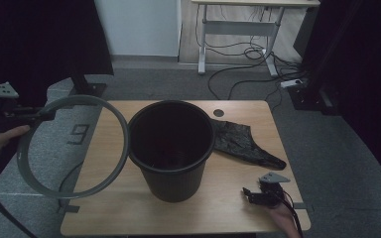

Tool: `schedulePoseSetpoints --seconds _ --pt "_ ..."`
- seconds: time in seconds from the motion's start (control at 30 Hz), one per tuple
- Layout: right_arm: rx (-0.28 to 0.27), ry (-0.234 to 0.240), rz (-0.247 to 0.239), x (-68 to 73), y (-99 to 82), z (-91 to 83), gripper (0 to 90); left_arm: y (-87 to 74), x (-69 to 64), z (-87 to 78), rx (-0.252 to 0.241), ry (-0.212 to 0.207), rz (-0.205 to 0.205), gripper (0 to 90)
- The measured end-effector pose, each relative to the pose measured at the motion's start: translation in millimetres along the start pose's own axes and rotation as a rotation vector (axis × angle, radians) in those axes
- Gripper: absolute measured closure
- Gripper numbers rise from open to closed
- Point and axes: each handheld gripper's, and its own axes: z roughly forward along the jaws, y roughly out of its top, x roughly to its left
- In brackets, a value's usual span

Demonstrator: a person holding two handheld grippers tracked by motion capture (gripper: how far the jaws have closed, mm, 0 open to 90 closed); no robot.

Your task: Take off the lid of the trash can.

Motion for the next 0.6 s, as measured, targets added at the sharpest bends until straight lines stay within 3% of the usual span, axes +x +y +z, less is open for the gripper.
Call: schedulePoseSetpoints --seconds 0.6 --pt "0.0 -0.002 0.002 -0.1 0.0 0.0 18.9 -24.6 17.7 8.9 0.024 0.023 -0.049 76.7"
